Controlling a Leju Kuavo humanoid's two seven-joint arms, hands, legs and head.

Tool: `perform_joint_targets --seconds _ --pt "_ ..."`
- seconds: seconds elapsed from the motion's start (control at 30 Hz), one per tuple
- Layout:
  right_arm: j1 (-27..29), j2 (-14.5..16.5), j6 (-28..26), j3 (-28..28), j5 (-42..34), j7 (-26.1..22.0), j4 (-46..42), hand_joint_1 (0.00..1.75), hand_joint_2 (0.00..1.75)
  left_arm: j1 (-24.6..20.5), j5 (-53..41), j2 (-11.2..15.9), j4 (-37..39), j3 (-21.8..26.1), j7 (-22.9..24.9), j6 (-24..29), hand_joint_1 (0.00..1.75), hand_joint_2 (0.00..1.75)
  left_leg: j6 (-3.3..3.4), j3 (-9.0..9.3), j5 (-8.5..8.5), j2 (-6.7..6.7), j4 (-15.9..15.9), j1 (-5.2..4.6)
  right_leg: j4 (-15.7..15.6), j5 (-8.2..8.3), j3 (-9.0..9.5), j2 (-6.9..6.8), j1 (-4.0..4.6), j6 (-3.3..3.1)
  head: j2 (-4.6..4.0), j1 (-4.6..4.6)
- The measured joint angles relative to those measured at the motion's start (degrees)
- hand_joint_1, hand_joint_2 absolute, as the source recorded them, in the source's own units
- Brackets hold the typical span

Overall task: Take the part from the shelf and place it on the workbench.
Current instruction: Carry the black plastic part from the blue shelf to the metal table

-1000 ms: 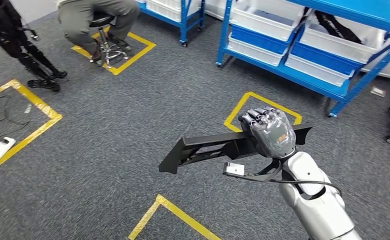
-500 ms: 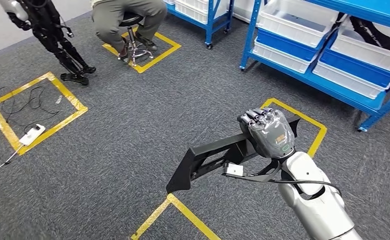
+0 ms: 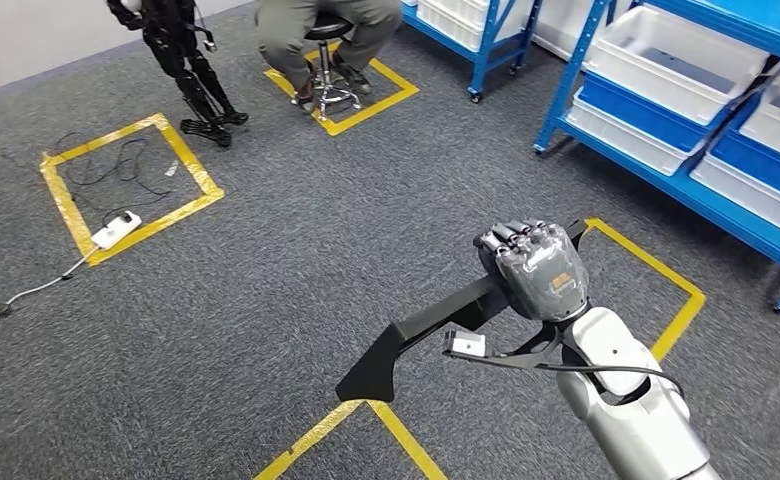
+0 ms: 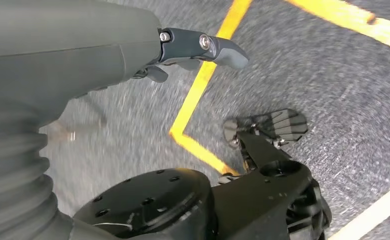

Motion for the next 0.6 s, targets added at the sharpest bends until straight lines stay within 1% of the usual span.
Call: perform_joint_targets --seconds 0.03,0.07,0.1,0.13,0.17,0.2,0.23,0.27,0.3,0.33,0.37,0.4,0.43,0.47,0.5,0.53,0.57,0.6 --pt "0.17 -0.03 0.13 0.02 0.02 0.01 0.0 1.75 1.75 0.16 0.99 0.01 0.0 0.7 0.37 -0.38 0.0 1.75 -0.1 -0.03 0.07 -0.64 0.02 0.06 0.18 0.3 -0.14 0.07 -0.22 0.55 0.0 0.0" --pt "0.28 -0.04 0.29 0.04 0.05 0.05 0.0 1.75 1.75 0.31 1.8 0.02 0.0 1.39 0.73 -0.67 0.0 1.75 -0.28 -0.05 0.14 -1.29 0.04 0.18 -1.9 1.41 0.86 0.15 -0.53 1.28 0.0 0.01" --pt "0.31 -0.04 0.48 0.04 0.12 0.11 -0.01 1.75 1.75 0.41 2.35 0.02 0.0 1.99 1.0 -0.86 0.0 1.75 -0.52 -0.05 0.23 -1.91 0.07 0.33 -5.84 3.03 2.83 0.43 -0.92 2.02 0.0 0.02" --pt "0.28 -0.03 0.65 0.05 0.22 0.19 -0.01 1.75 1.75 0.47 2.72 0.05 0.0 2.55 1.2 -0.98 0.0 1.75 -0.89 -0.1 0.3 -2.54 0.13 0.4 -10.35 4.59 5.01 1.05 -1.31 2.66 0.0 0.04" --pt "0.26 0.0 0.74 0.06 0.32 0.28 -0.04 1.75 1.75 0.5 3.0 0.09 0.0 2.97 1.32 -1.06 0.0 1.75 -1.32 -0.19 0.34 -3.06 0.19 0.41 -13.79 5.75 6.73 1.55 -1.43 2.85 0.0 0.04" --pt "0.25 0.05 0.8 0.08 0.41 0.36 -0.07 1.75 1.75 0.55 3.41 0.12 0.01 3.4 1.42 -1.21 0.0 1.75 -1.79 -0.34 0.42 -3.5 0.2 0.39 -15.8 6.41 7.75 1.94 -1.4 2.68 0.0 0.02" --pt "0.24 0.13 0.83 0.11 0.48 0.42 -0.09 1.75 1.75 0.67 3.95 0.16 0.01 3.88 1.53 -1.49 0.0 1.75 -2.24 -0.5 0.53 -3.86 0.17 0.37 -16.5 6.66 8.08 2.07 -1.18 2.28 0.0 0.01" --pt "0.22 0.25 0.84 0.15 0.52 0.46 -0.13 1.75 1.75 0.84 4.54 0.18 0.01 4.36 1.63 -1.84 0.0 1.75 -2.62 -0.66 0.65 -4.15 0.1 0.46 -16.44 6.87 8.12 1.74 -0.96 1.73 0.0 -0.04" --pt "0.19 0.37 0.87 0.19 0.56 0.48 -0.16 1.75 1.75 1.03 5.05 0.21 0.02 4.88 1.7 -2.16 0.0 1.75 -2.93 -0.8 0.66 -3.93 0.19 0.61 -16.39 7.04 8.12 1.43 -1.04 1.26 0.0 -0.06" --pt "0.16 0.48 0.9 0.21 0.6 0.48 -0.21 1.75 1.75 1.19 5.4 0.25 0.02 5.33 1.77 -2.4 0.0 1.75 -3.14 -1.09 0.22 -3.03 0.81 0.68 -16.42 7.17 8.16 1.09 -1.11 0.79 0.0 -0.09" --pt "0.13 0.56 0.92 0.24 0.62 0.48 -0.27 1.75 1.75 1.27 5.61 0.27 0.02 5.69 1.82 -2.53 0.0 1.75 -3.3 -1.79 -0.88 -1.75 2.43 0.71 -16.51 7.27 8.22 0.69 -1.17 0.23 0.0 -0.16" --pt "0.12 0.59 0.95 0.24 0.64 0.49 -0.32 1.75 1.75 1.3 5.72 0.29 0.02 5.99 1.85 -2.64 0.0 1.75 -3.39 -2.99 -2.6 -0.27 5.27 0.71 -16.55 7.3 8.26 0.3 -1.09 -0.28 0.0 -0.2" --pt "0.13 0.6 0.95 0.25 0.64 0.49 -0.36 1.75 1.75 1.29 5.82 0.29 0.02 6.22 1.87 -2.74 0.0 1.75 -3.47 -4.7 -4.7 0.84 9.12 0.66 -16.54 7.25 8.25 -0.13 -0.79 -0.68 0.0 -0.25" --pt "0.16 0.61 0.95 0.28 0.65 0.5 -0.36 1.75 1.75 1.28 5.89 0.28 0.02 6.43 1.88 -2.83 0.0 1.75 -3.52 -6.58 -6.65 1.33 13.31 0.67 -16.54 7.21 8.24 -0.62 -0.46 -0.95 0.0 -0.26" --pt "0.2 0.63 0.95 0.36 0.65 0.5 -0.36 1.75 1.75 1.28 5.92 0.28 0.02 6.64 1.89 -2.89 0.0 1.75 -3.51 -7.99 -7.84 1.52 16.49 0.67 -16.53 7.17 8.24 -1.12 -0.14 -1.06 0.0 -0.25" --pt "0.23 0.66 0.95 0.45 0.65 0.5 -0.36 1.75 1.75 1.29 5.93 0.28 0.02 6.83 1.9 -2.92 0.0 1.75 -3.37 -8.43 -7.99 1.6 17.71 0.64 -16.53 7.13 8.25 -1.62 0.14 -1.12 0.0 -0.26" --pt "0.25 0.72 0.95 0.55 0.65 0.5 -0.36 1.75 1.75 1.29 5.93 0.28 0.02 7.01 1.9 -2.93 0.0 1.75 -3.05 -7.56 -7.04 1.73 16.41 0.54 -16.53 7.08 8.31 -2.1 0.42 -1.18 0.0 -0.25" --pt "0.24 0.77 0.95 0.61 0.65 0.5 -0.38 1.75 1.75 1.3 5.93 0.3 0.02 7.15 1.91 -2.92 0.0 1.75 -2.53 -5.54 -5.37 2.1 12.95 0.33 -16.53 7.03 8.39 -2.53 0.67 -1.24 0.0 -0.26"
